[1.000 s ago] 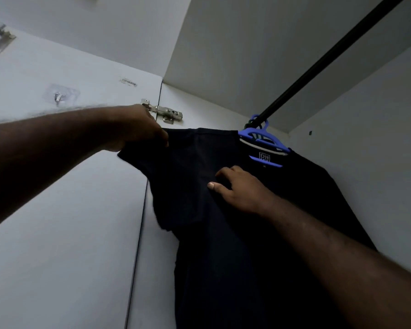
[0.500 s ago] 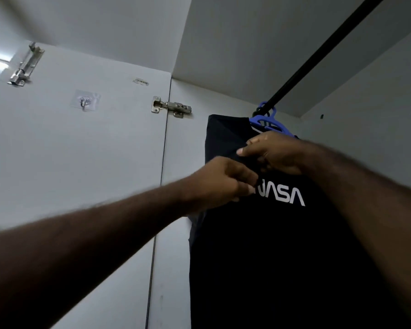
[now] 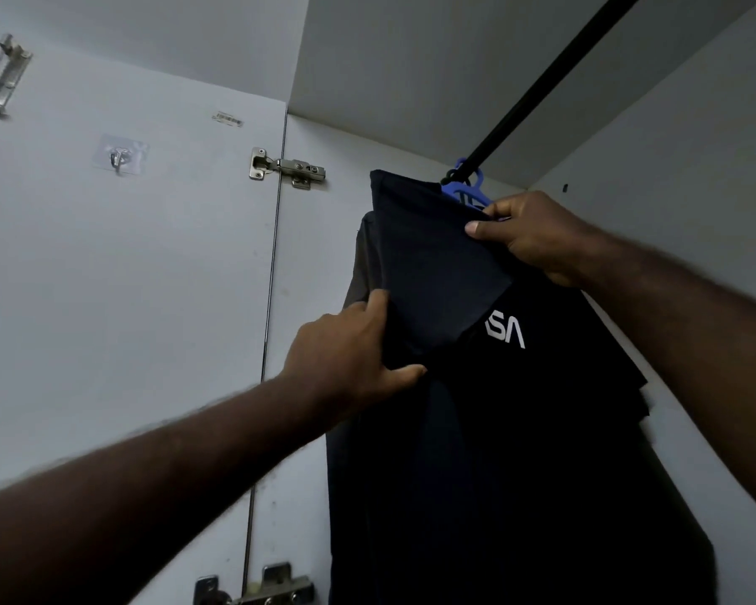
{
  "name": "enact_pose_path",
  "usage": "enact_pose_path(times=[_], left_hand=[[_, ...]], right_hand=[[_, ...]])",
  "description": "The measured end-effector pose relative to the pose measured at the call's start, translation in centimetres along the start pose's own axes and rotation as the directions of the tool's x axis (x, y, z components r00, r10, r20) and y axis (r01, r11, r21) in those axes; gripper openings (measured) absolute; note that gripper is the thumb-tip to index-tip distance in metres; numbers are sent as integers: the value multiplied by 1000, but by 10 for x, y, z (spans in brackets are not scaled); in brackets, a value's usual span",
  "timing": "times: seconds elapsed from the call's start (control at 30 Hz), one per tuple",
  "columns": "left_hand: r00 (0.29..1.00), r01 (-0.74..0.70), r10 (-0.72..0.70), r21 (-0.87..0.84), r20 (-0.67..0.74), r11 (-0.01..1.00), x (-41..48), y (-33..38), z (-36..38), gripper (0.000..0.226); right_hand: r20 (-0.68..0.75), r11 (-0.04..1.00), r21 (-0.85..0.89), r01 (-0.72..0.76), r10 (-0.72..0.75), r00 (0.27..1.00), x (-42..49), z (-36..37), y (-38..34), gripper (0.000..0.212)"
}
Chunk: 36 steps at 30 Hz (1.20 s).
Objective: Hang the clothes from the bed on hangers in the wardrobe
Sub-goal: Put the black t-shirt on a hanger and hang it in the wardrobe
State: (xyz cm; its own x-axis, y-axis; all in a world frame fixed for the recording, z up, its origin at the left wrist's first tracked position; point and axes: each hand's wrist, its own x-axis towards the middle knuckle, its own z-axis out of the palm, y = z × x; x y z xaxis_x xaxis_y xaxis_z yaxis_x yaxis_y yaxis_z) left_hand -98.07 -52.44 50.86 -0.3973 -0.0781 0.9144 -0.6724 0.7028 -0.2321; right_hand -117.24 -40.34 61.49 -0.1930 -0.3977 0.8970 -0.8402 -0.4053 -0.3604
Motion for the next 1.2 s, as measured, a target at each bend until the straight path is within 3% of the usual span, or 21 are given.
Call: enact_pose_path(times=[0.1,0.17,0.23,0.3,0.43,0.57,0.67,0.73,0.8,0.87,0.97,1.07,1.2], left_hand=[[996,1,-13,-137,-88,991,-1,10,2,30],[982,-20,-38,-304,-186,953,-7,2,9,23],[967,-58,-50,-408,-248,911,-19,-10,18,19],[972,-46,-72,-477,-226,878,-27,-17,27,21],[983,28,-140,-658,-118,753,-26,-24,34,35],[989,115,-150,-689,10,716,-25,-32,37,38],[967,201,-256,-626,2,754,-18,-34,34,18],[950,220,-302,-507,-83,833,-5,-33,28,20],[961,136,-194,-275,-195,952,16,-28,24,28],[970,-74,58,-58,-237,996,46,-18,20,33],[954,-245,277,229,-119,942,90,-10,23,55],[976,-208,218,378,16,902,112,-15,36,70],[977,-215,198,405,85,889,101,-18,69,82]], right_hand=[[-8,999,29,33,-33,999,-6,-3,-1,7],[-69,986,150,74,-65,996,-12,-3,5,10],[-83,987,144,64,-53,995,-18,1,21,11],[-55,998,60,-12,16,998,-22,8,42,15],[-117,993,69,-96,104,988,-19,21,64,17],[-160,991,20,-134,136,978,-10,38,75,17],[-182,989,-49,-137,126,975,-6,50,82,16],[-199,986,-115,-125,100,975,-4,58,82,13],[-230,974,-198,-108,61,971,-2,65,79,13],[-291,967,-237,-98,25,957,-1,71,77,15],[-333,959,-268,-92,-3,943,-3,81,78,16],[-303,947,-311,-78,-21,953,-7,86,84,15],[-226,874,-485,-17,-107,968,-13,79,97,7]])
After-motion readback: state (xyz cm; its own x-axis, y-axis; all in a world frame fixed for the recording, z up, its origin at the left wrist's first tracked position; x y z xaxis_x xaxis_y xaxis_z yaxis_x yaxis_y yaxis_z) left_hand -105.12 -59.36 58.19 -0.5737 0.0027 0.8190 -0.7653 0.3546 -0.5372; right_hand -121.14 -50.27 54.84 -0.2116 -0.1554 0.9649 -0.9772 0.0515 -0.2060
